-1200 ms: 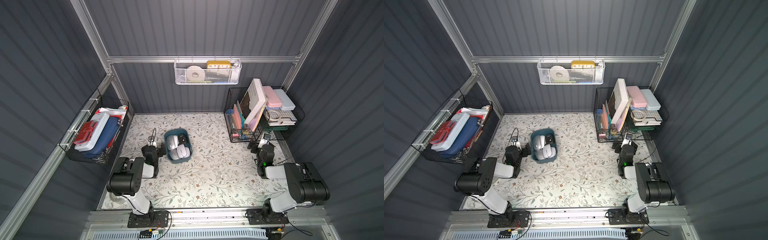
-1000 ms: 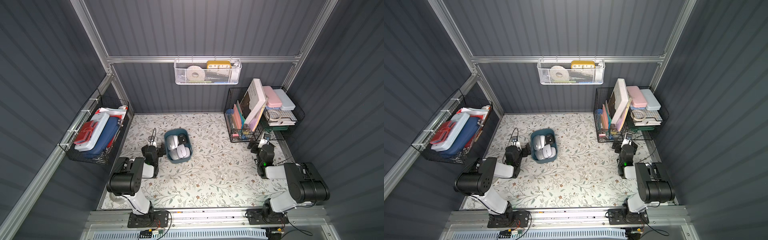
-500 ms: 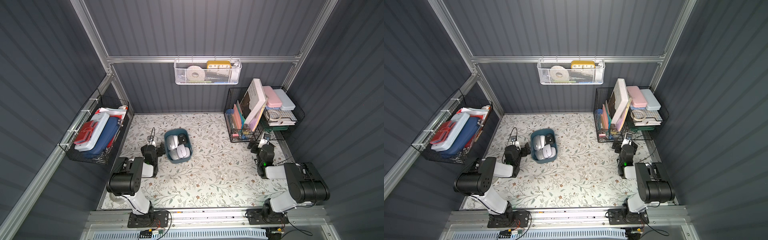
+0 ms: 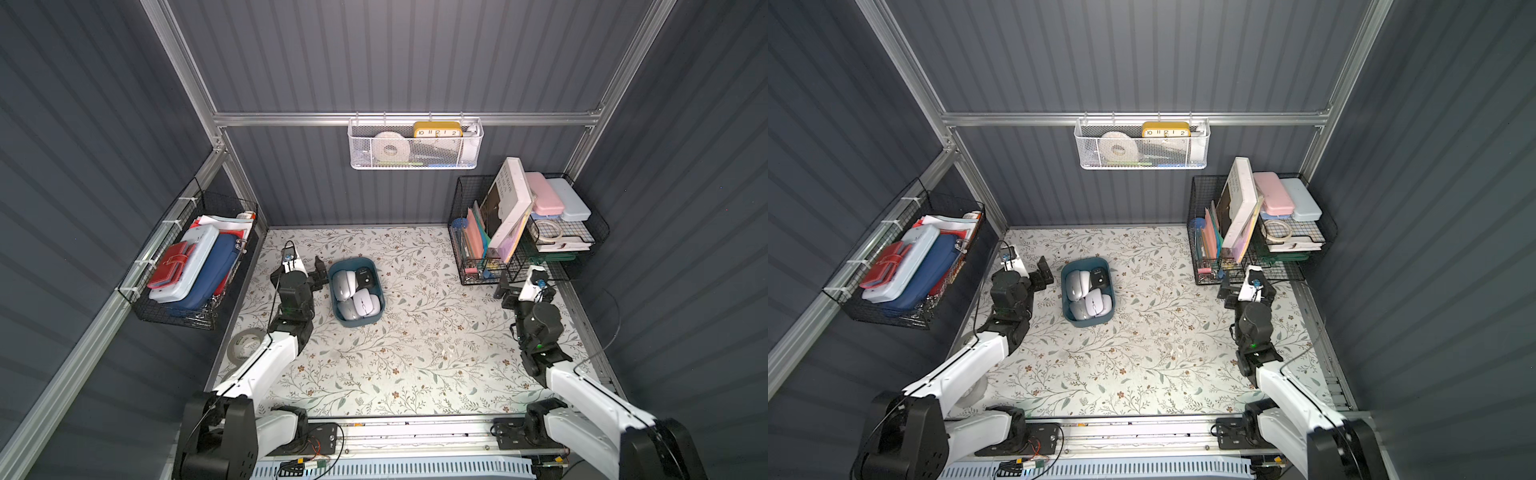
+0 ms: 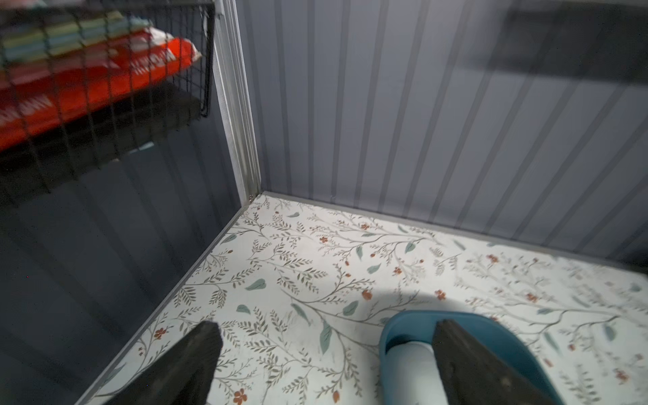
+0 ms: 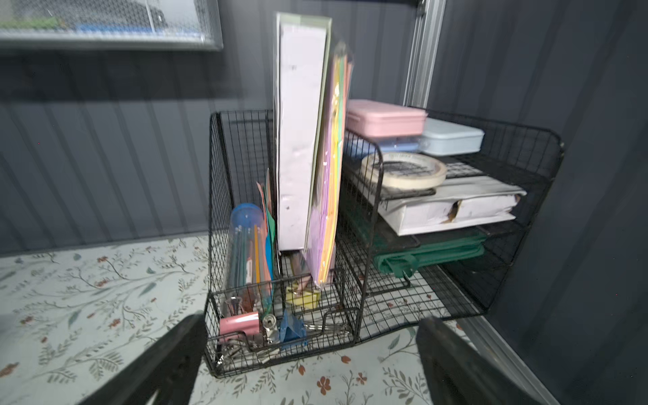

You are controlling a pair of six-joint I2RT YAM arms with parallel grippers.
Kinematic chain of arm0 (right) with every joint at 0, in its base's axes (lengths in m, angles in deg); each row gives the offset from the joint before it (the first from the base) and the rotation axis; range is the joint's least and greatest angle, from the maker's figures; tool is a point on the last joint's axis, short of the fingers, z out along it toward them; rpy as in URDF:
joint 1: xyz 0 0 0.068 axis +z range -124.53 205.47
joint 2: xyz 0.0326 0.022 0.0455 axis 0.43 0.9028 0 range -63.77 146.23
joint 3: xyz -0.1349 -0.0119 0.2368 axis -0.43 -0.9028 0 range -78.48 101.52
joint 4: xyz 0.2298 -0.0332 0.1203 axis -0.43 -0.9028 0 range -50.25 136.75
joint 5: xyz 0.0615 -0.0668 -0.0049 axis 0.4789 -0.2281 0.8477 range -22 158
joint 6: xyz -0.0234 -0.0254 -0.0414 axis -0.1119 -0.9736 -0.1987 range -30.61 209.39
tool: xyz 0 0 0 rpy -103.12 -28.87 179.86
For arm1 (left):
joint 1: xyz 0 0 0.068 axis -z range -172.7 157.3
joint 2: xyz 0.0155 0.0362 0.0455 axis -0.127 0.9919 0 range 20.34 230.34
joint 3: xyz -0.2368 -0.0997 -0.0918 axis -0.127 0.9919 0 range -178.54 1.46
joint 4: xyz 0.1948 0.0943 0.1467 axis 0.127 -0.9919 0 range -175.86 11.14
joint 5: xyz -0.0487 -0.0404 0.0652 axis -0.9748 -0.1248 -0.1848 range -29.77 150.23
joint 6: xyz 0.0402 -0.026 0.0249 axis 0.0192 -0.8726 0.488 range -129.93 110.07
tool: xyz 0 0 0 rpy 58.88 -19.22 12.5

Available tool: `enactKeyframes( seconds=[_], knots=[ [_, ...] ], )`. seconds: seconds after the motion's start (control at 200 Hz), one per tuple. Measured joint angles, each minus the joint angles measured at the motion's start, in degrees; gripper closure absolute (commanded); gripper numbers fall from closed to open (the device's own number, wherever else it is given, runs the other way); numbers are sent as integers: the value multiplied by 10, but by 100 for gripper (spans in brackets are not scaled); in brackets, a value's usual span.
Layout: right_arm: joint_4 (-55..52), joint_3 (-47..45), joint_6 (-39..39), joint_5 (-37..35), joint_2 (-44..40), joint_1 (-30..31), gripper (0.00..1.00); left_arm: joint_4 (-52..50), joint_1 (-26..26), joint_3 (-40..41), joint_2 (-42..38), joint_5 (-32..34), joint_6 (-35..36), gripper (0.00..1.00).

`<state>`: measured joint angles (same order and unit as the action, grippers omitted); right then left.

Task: Take out the mouse from the storage box
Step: Move the storage box to the center of the board.

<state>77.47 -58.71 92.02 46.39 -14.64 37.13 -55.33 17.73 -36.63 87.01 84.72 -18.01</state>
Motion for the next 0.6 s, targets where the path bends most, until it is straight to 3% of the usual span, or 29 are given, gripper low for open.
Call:
enactKeyframes(
  seconds=[0.23, 0.37, 0.48, 0.6],
  knots=[
    [-260, 124, 120, -13, -200, 0, 1, -235, 1, -135, -12, -80, -140, 1],
    [-370, 143, 191, -44, -284, -2, 1, -320, 1, -151, -41, -131, -177, 1],
    [-442, 158, 223, -41, -289, -2, 1, -373, 1, -151, -68, -151, -210, 1],
    [-515, 205, 239, -15, -236, -2, 1, -408, 1, -151, -94, -158, -238, 1]
  ],
)
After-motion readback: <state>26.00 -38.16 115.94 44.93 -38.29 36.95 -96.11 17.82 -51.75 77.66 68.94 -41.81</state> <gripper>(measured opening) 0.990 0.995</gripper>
